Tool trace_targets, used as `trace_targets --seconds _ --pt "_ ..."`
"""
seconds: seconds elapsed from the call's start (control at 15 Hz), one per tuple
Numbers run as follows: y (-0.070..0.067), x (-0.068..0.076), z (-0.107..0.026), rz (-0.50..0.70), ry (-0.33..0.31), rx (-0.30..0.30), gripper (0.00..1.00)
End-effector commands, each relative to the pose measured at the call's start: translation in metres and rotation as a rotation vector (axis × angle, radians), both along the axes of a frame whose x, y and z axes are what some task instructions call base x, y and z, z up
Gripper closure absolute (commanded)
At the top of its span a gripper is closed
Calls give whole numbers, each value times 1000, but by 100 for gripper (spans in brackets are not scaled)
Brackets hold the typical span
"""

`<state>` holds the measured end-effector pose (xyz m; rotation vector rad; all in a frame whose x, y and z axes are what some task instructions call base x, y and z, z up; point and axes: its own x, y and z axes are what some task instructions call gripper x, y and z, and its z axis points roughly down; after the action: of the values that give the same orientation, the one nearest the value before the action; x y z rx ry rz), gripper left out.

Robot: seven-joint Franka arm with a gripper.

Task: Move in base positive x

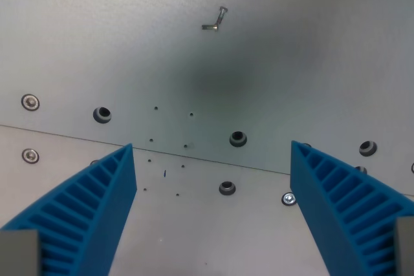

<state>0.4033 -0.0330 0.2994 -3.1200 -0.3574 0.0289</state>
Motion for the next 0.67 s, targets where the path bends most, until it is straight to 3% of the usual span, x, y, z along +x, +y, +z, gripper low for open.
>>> trace_targets --seconds 0.07,0.67 --pt "-1 5 2 0 -6 0 0" --pt "-11 54 2 0 -6 0 0"
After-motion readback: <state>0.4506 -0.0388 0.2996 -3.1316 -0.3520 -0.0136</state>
